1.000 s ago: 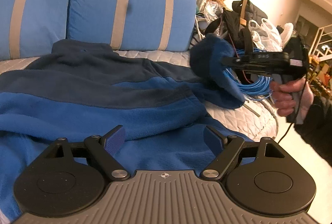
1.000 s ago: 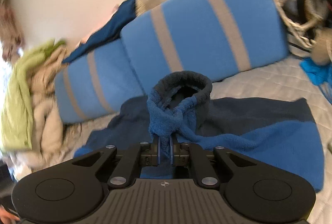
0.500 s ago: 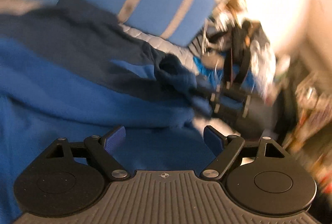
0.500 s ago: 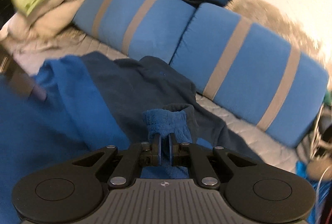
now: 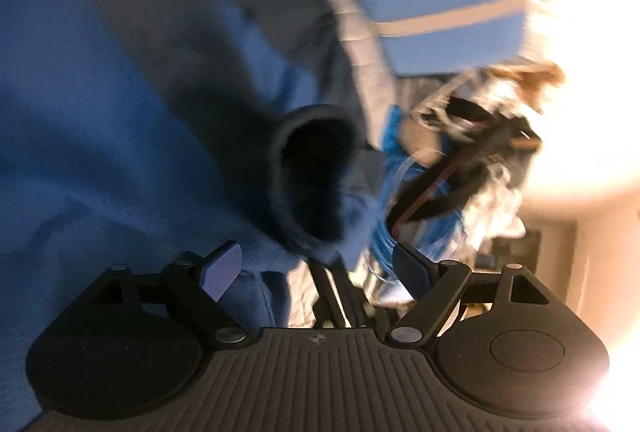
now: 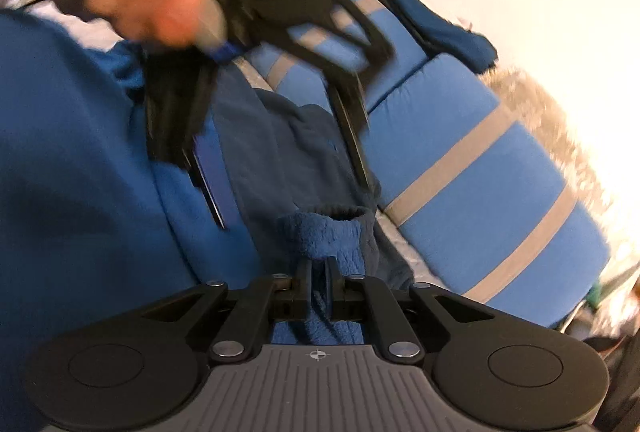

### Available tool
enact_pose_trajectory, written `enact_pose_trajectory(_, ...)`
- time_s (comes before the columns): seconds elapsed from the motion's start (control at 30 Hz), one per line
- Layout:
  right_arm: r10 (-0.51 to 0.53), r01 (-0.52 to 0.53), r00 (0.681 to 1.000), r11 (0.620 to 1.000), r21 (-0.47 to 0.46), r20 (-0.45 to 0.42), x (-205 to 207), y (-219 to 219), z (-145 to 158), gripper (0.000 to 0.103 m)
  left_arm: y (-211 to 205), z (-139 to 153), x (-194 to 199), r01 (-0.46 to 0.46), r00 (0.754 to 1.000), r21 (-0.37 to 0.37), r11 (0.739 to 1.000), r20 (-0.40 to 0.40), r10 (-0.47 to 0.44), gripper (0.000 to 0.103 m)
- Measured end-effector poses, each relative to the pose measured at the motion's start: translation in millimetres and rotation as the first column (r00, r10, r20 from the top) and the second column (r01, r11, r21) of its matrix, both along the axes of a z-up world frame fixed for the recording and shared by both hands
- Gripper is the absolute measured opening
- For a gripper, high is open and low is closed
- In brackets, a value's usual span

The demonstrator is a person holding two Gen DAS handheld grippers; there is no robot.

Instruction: Fold clothes

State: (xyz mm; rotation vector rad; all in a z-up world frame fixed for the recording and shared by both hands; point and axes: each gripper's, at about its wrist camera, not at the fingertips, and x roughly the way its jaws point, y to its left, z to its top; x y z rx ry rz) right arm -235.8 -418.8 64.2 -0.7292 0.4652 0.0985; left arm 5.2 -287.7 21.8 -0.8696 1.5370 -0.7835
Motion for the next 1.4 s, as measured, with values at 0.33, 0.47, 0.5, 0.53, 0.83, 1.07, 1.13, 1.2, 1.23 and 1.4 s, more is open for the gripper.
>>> enact_pose_trajectory(0.33, 0.126, -0.126, 0.992, 0.976, -0.177, -0.008, -8, 14, -9, 0.007, -18, -13, 10, -0.079, 0.997, 0.029, 0.996, -0.017, 0.079, 0.065)
enact_pose_trajectory(0.47, 0.195, -0.198, 0.980, 0.953, -0.229, -0.038, -11, 16, -8, 0.006, -14, -10, 12, -0.104, 0.995, 0.053, 0.993, -0.001, 0.104, 0.034)
enact_pose_trajectory(0.5, 0.213, -0.217, 0.976, 0.950, -0.223, -0.041, -13, 15, -6, 0.002, -13, -10, 13, -0.107, 0.994, 0.046, 0.993, 0.006, 0.107, 0.027)
enact_pose_trajectory(0.53, 0.231, -0.234, 0.972, 0.950, -0.206, -0.040, -15, 15, -4, 0.002, -11, -10, 12, -0.109, 0.994, 0.031, 0.994, 0.024, 0.109, 0.014)
enact_pose_trajectory(0.83, 0.097, -0.099, 0.995, 0.991, 0.086, 0.036, -11, -16, 24, 0.049, -12, 18, 3, -0.006, 0.959, -0.072, 0.997, 0.282, 0.026, 0.013)
enact_pose_trajectory(1.07, 0.068, -0.049, 0.996, 0.954, 0.295, -0.055, 1, -37, 39, 0.048, -21, 38, -8, 0.109, 0.859, -0.032, 0.994, 0.507, -0.078, 0.013)
enact_pose_trajectory(1.13, 0.063, -0.035, 0.995, 0.947, 0.320, -0.076, 8, -41, 42, 0.040, -23, 40, -10, 0.125, 0.837, -0.031, 0.992, 0.540, -0.089, 0.013)
enact_pose_trajectory(1.2, 0.062, -0.032, 0.994, 0.951, 0.306, -0.089, 3, -40, 38, 0.020, -22, 39, -11, 0.132, 0.829, -0.034, 0.991, 0.551, -0.091, 0.013)
enact_pose_trajectory(1.23, 0.060, -0.032, 0.994, 0.956, 0.292, -0.088, 2, -38, 37, 0.019, -22, 39, -12, 0.133, 0.827, -0.034, 0.990, 0.555, -0.092, 0.013)
enact_pose_trajectory(1.4, 0.034, -0.030, 0.999, 0.989, 0.145, -0.032, -2, -19, 33, 0.012, -17, 32, -6, 0.073, 0.886, -0.051, 0.996, 0.463, -0.041, 0.036)
